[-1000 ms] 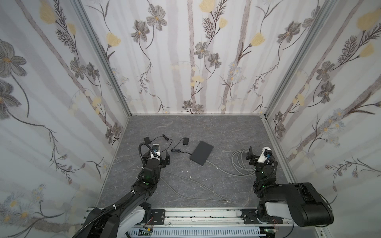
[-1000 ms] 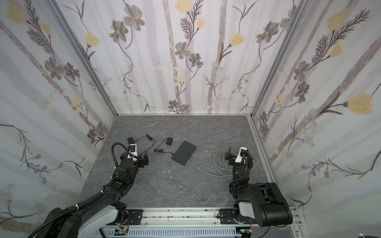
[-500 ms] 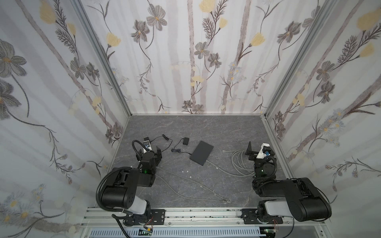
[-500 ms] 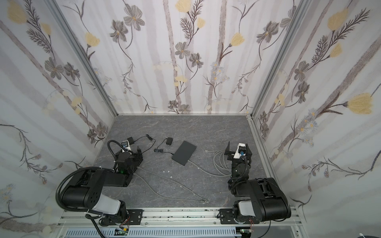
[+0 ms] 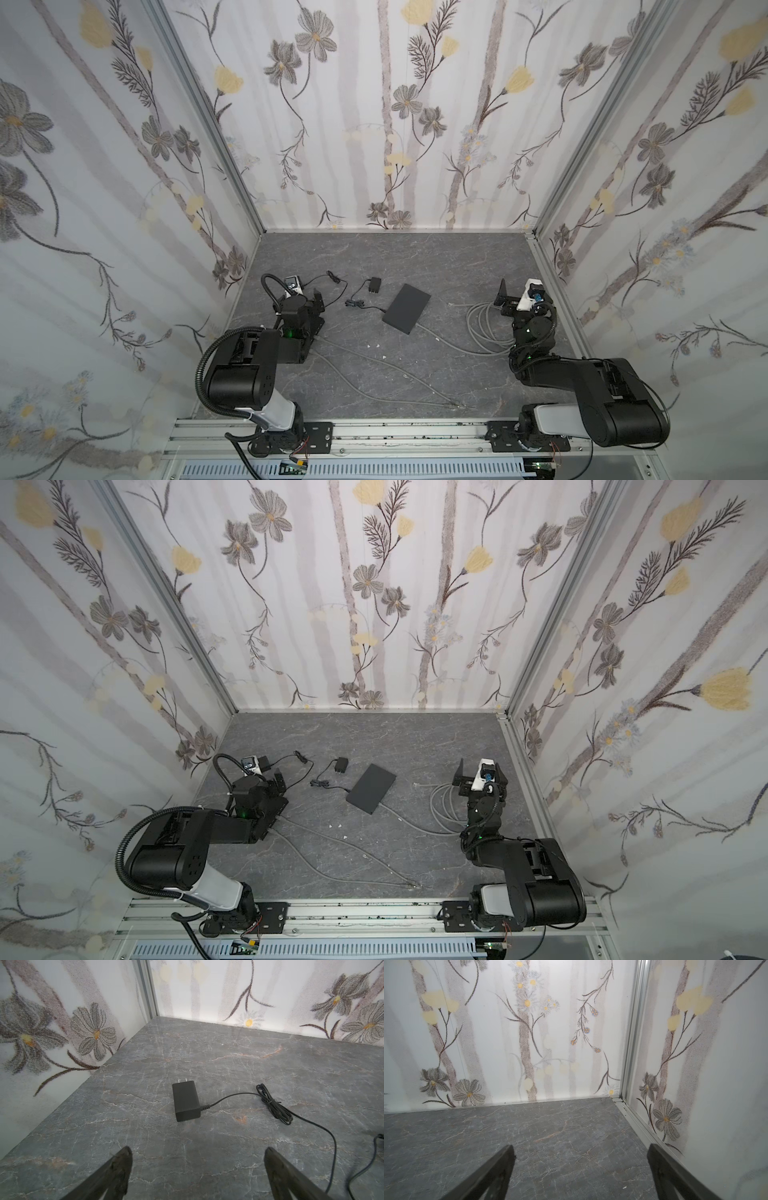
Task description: Insert the plug into the switch port
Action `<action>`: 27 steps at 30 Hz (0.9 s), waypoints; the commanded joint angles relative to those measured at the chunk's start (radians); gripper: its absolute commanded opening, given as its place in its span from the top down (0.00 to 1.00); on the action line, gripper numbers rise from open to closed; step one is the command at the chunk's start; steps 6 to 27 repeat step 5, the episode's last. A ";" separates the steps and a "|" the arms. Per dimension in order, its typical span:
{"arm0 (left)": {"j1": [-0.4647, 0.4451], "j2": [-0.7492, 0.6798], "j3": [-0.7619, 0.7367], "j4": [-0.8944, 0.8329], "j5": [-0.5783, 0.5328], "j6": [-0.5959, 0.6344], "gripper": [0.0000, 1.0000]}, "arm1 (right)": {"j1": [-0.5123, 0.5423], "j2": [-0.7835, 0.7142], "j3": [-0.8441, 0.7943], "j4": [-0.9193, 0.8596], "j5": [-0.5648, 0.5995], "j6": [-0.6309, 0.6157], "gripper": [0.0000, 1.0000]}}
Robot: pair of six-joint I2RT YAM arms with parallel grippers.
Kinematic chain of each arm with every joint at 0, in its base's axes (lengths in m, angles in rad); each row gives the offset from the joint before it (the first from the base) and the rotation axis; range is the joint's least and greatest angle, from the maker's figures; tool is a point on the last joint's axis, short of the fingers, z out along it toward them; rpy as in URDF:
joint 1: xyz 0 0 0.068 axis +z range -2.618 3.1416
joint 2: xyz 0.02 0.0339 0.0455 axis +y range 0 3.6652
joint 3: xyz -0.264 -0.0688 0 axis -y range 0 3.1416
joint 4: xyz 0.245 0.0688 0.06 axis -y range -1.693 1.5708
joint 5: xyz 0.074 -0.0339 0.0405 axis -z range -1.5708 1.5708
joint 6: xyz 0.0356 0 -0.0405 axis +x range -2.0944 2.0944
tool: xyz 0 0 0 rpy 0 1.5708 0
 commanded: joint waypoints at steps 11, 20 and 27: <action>0.001 0.001 0.006 -0.001 0.010 -0.008 0.00 | -0.013 -0.006 0.005 -0.051 -0.067 0.017 0.00; 0.001 0.001 0.006 -0.001 0.010 -0.008 0.00 | -0.013 -0.006 0.005 -0.051 -0.067 0.017 0.00; 0.001 0.001 0.006 -0.001 0.010 -0.008 0.00 | -0.013 -0.006 0.005 -0.051 -0.067 0.017 0.00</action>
